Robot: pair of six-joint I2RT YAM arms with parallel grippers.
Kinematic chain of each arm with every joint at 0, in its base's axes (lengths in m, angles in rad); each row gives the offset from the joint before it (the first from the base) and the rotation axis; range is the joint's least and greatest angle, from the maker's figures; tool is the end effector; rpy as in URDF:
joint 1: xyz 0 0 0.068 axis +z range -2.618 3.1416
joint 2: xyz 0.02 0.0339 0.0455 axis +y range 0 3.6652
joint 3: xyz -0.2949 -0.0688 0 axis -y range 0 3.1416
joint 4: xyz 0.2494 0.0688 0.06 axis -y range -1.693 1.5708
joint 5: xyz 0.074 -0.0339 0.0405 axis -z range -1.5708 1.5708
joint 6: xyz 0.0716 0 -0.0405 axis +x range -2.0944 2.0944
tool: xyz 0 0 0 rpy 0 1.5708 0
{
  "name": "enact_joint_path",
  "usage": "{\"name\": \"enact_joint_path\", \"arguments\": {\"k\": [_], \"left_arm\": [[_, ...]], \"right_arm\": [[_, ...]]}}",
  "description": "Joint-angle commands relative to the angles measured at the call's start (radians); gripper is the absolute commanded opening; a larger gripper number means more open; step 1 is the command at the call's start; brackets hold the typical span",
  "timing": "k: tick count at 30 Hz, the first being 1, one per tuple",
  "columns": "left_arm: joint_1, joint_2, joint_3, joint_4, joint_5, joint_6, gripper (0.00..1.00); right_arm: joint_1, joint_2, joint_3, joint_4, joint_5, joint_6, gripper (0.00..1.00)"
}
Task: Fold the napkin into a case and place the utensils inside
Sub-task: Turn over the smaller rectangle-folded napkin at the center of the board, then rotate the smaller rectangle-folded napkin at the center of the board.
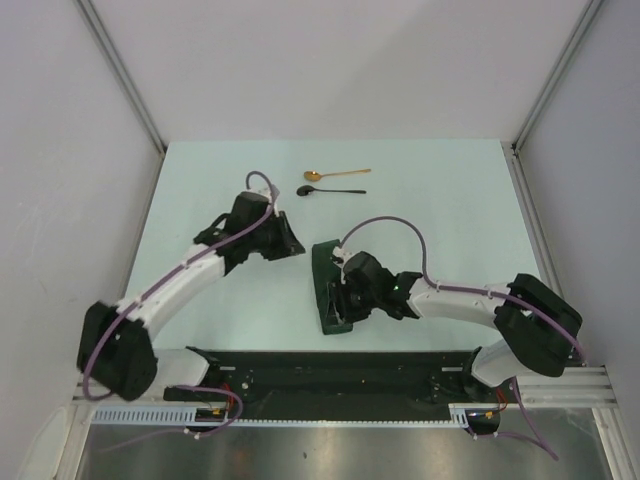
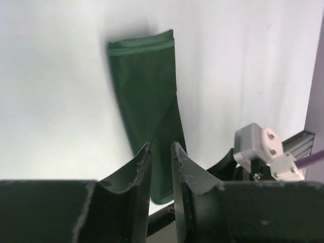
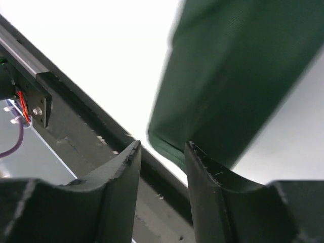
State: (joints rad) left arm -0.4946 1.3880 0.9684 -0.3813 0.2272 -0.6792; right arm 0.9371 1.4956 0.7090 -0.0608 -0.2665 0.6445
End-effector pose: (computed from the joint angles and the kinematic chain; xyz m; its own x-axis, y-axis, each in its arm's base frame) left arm 0.2728 -0.1655 0.2535 -0.8689 -0.2268 -0.4400 0.0703 0.8234 -0.5631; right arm 0.1691 0.2619 0.1661 -0.8839 -0.2241 -0.4105 -0.4373 0.7072 0.5555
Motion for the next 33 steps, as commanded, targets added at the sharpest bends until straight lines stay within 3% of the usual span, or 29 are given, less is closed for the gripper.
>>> {"name": "enact_joint_path", "arguments": {"k": [1, 6, 10, 15, 25, 33], "left_arm": [[0.077, -0.228, -0.057, -0.120, -0.078, 0.093, 0.27], [0.187, -0.342, -0.066, -0.185, -0.039, 0.127, 0.30], [0.223, -0.383, -0.048, -0.220, -0.005, 0.153, 0.31], [0.254, -0.396, -0.046, -0.237, 0.018, 0.179, 0.31], [0.284, -0.348, -0.082, -0.182, 0.100, 0.170, 0.31], [0.284, -0.248, -0.045, -0.136, 0.132, 0.159, 0.32]], "right_arm": [[0.083, -0.048, 0.164, -0.257, 0.214, -0.055, 0.47], [0.146, 0.072, 0.299, -0.194, 0.194, -0.026, 0.47], [0.215, 0.227, 0.420, -0.194, 0.266, 0.036, 0.36], [0.279, 0.368, 0.510, -0.299, 0.406, 0.081, 0.29], [0.289, 0.266, 0.308, -0.363, 0.569, 0.168, 0.23], [0.120, 0.158, 0.118, -0.373, 0.627, 0.176, 0.23]]}}
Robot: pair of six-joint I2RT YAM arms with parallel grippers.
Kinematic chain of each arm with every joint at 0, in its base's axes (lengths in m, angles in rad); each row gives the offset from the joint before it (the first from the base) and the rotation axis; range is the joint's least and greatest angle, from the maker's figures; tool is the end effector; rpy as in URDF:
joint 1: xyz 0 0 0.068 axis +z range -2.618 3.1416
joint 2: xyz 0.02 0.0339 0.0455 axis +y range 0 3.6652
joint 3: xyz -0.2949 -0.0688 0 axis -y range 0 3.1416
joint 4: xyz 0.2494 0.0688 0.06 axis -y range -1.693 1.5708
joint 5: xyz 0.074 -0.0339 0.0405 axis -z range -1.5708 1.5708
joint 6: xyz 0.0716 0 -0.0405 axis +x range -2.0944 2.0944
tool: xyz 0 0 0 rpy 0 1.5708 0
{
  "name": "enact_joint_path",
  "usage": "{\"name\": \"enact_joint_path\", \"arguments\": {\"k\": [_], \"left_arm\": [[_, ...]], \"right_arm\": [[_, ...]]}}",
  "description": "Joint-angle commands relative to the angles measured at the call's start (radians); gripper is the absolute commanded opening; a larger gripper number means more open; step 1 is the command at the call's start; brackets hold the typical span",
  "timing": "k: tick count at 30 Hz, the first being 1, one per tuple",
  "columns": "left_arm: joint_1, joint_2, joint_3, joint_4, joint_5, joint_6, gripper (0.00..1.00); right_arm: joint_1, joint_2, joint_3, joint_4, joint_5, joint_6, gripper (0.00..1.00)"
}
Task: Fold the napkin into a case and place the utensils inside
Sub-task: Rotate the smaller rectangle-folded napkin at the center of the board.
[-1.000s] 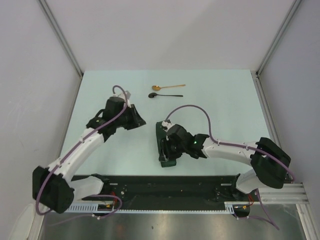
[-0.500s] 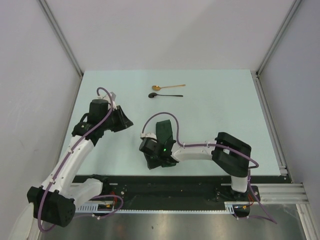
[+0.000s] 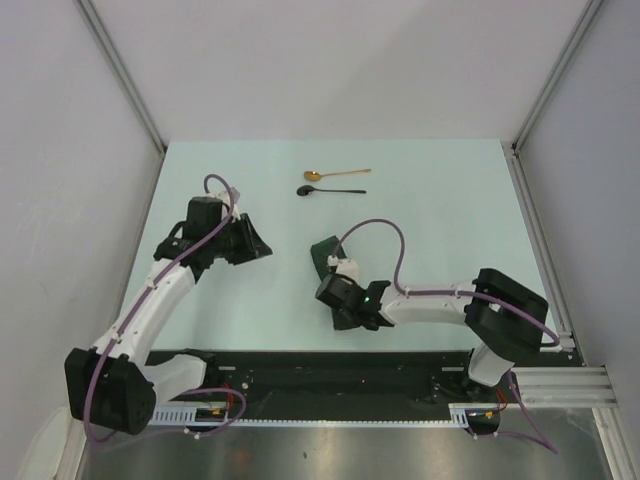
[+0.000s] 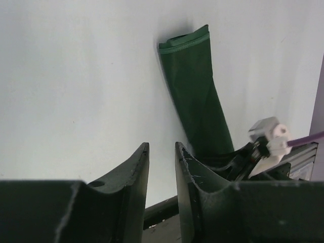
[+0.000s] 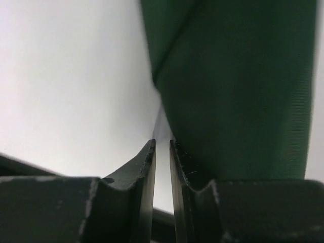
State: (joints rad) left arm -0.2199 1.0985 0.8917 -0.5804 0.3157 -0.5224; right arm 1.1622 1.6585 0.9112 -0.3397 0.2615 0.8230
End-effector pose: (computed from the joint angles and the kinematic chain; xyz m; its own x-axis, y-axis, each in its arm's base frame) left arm 0.2318 -0.0746 0.2830 -0.8093 -0.3051 -0.5019 0.0201 0.8396 -0.5428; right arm 0.1505 0.3011 0.1550 -0.8541 -0.1901 -0.4841 -0.3125 0.9317 0.1854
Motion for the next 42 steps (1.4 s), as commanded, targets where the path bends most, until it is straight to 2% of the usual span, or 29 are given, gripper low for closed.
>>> {"name": "enact_joint_path", "arguments": {"k": [1, 5, 9, 13, 18, 20, 24, 27, 30, 31, 32, 34, 35, 38, 42], "left_arm": [[0.010, 0.060, 0.035, 0.082, 0.072, -0.001, 0.32], [0.001, 0.187, 0.093, 0.093, 0.131, -0.007, 0.32], [-0.044, 0.271, 0.164, 0.085, 0.143, -0.019, 0.32], [-0.102, 0.366, 0.242, 0.070, 0.146, -0.039, 0.32], [-0.179, 0.512, 0.374, 0.070, 0.174, -0.071, 0.32], [-0.202, 0.596, 0.441, 0.079, 0.192, -0.080, 0.32], [-0.210, 0.727, 0.533, 0.108, 0.223, -0.103, 0.30], [-0.207, 0.836, 0.621, 0.091, 0.253, -0.110, 0.25], [-0.199, 0.919, 0.682, 0.067, 0.244, -0.108, 0.20], [-0.188, 0.931, 0.691, 0.060, 0.235, -0.113, 0.18], [-0.182, 0.949, 0.704, 0.063, 0.234, -0.117, 0.18], [-0.168, 0.959, 0.713, 0.074, 0.212, -0.122, 0.17], [-0.167, 0.960, 0.716, 0.082, 0.206, -0.123, 0.17], [-0.159, 0.994, 0.728, 0.071, 0.194, -0.122, 0.17], [-0.156, 1.032, 0.728, 0.083, 0.181, -0.125, 0.16]], "right_arm": [[-0.134, -0.019, -0.090, -0.091, 0.104, -0.028, 0.22], [-0.289, -0.031, -0.098, -0.047, 0.114, -0.128, 0.23], [-0.482, 0.003, -0.046, -0.002, 0.050, -0.237, 0.24], [-0.687, 0.110, 0.107, 0.060, -0.025, -0.334, 0.24], [-0.825, 0.305, 0.316, 0.058, -0.142, -0.419, 0.25], [-0.863, 0.331, 0.388, 0.033, -0.195, -0.439, 0.25], [-0.886, 0.287, 0.393, -0.008, -0.251, -0.467, 0.28], [-0.883, 0.192, 0.326, -0.015, -0.366, -0.473, 0.33], [-0.878, 0.112, 0.243, 0.053, -0.562, -0.458, 0.35], [-0.868, 0.097, 0.223, 0.132, -0.621, -0.429, 0.36], [-0.862, 0.090, 0.206, 0.177, -0.745, -0.414, 0.37], [-0.831, 0.102, 0.189, 0.281, -0.820, -0.369, 0.36], [-0.819, 0.130, 0.184, 0.328, -0.902, -0.328, 0.34], [-0.771, 0.211, 0.202, 0.490, -1.019, -0.239, 0.23], [-0.750, 0.308, 0.226, 0.647, -1.093, -0.159, 0.15]]}}
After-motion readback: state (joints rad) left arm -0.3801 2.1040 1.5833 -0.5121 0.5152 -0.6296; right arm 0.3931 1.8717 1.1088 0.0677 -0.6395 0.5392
